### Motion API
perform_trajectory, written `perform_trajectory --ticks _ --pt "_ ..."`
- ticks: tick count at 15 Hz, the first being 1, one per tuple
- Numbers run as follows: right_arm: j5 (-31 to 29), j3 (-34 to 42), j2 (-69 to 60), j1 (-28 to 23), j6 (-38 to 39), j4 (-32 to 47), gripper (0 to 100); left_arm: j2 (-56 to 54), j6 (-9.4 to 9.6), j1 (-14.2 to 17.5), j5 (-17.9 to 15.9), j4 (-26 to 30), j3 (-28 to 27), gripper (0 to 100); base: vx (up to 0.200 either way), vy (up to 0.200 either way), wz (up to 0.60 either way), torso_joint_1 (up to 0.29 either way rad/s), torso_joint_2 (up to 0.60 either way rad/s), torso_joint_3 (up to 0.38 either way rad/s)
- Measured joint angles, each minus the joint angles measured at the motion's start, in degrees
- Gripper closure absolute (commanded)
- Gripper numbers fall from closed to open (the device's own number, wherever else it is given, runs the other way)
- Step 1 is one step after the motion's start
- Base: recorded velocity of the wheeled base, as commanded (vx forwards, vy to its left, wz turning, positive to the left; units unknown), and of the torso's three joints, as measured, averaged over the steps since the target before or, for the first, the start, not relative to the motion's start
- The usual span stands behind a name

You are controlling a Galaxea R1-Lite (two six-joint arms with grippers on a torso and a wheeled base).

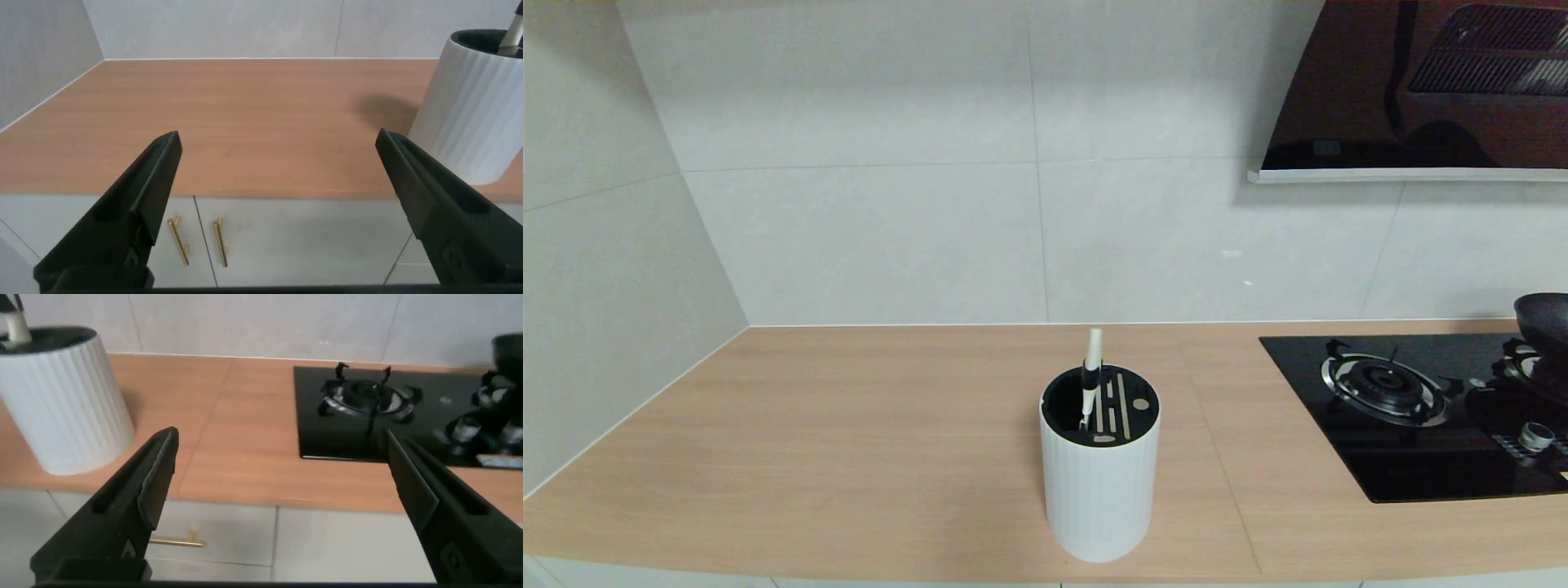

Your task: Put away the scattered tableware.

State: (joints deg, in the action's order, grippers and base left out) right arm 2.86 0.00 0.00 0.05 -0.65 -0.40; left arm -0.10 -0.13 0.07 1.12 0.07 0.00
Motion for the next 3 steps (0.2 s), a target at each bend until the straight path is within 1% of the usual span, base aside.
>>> perform_trajectory --ticks 3 --pt "0.0 0.0 0.0 0.02 0.13 0.02 0 0.0 0.0 0.0 -0.01 0.04 0.0 0 0.0 0.0 0.0 0.0 0.0 0.0"
